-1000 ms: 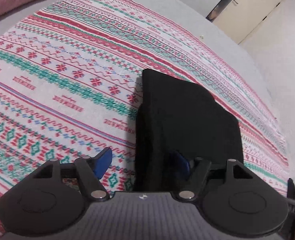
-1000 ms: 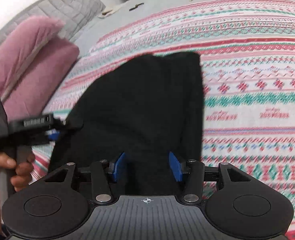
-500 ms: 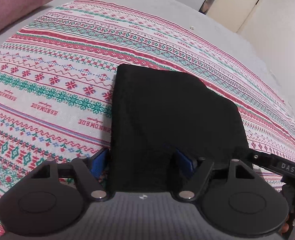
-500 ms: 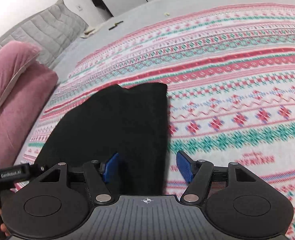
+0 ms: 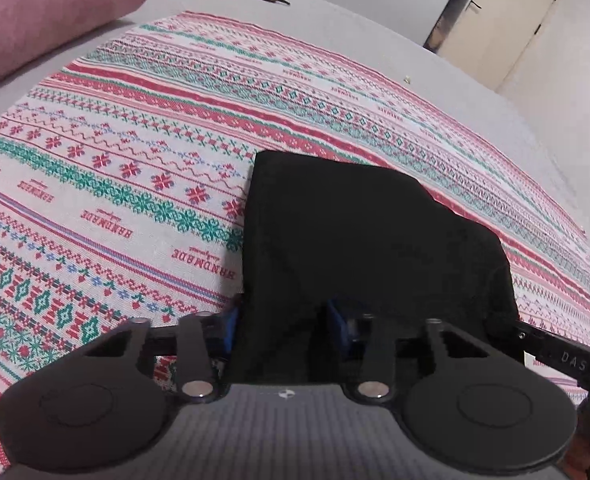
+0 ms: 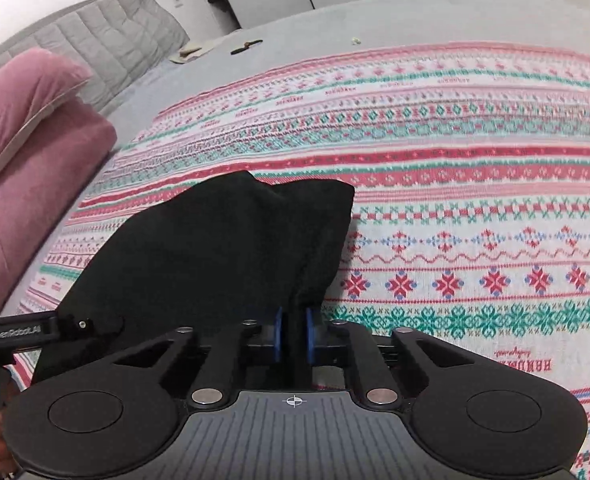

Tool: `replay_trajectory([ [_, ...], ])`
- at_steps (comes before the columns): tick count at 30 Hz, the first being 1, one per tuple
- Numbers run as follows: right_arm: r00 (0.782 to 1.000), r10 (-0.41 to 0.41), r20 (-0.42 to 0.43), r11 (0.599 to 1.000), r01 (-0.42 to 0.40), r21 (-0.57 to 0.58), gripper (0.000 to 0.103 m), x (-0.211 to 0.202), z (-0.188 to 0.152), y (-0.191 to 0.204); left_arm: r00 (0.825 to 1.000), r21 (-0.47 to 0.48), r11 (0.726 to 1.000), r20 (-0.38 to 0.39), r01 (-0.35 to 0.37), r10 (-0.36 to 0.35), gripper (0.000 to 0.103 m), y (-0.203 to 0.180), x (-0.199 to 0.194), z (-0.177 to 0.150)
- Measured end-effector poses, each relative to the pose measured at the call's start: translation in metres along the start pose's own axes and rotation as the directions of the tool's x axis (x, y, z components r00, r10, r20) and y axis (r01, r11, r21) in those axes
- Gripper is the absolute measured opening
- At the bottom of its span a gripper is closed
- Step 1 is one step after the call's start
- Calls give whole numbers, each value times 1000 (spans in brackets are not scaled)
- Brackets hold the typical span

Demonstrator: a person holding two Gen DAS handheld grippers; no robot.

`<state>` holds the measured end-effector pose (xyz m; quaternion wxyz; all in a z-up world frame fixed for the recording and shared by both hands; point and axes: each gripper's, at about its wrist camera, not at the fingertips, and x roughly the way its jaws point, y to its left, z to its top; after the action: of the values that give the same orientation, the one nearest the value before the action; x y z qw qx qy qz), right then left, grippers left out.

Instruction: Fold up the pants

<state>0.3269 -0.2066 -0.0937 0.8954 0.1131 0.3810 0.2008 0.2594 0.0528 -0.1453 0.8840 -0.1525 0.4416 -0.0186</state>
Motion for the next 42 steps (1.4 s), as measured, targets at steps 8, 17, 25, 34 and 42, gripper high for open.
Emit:
replay_trajectory([
  [8, 994, -37, 104, 994, 48, -101, 6, -21, 10, 12, 996, -27, 996, 6, 89, -88, 46, -28, -1, 12],
  [17, 966, -141, 217, 987, 153, -39, 6, -55, 37, -35, 983, 19, 982, 0, 186, -186, 43, -108, 35, 24],
  [25, 939, -238, 248, 971, 225, 82, 6, -57, 46, -101, 968, 27, 969, 33, 246, -247, 43, -146, 66, 25],
  [34, 945, -256, 205, 962, 226, 156, 7, -44, 43, -137, 973, 62, 972, 35, 227, -229, 46, -153, 75, 26],
  [42, 958, -244, 152, 943, 198, 268, 21, -42, 38, -157, 962, -50, 960, 19, 274, -273, 55, -120, 66, 34],
])
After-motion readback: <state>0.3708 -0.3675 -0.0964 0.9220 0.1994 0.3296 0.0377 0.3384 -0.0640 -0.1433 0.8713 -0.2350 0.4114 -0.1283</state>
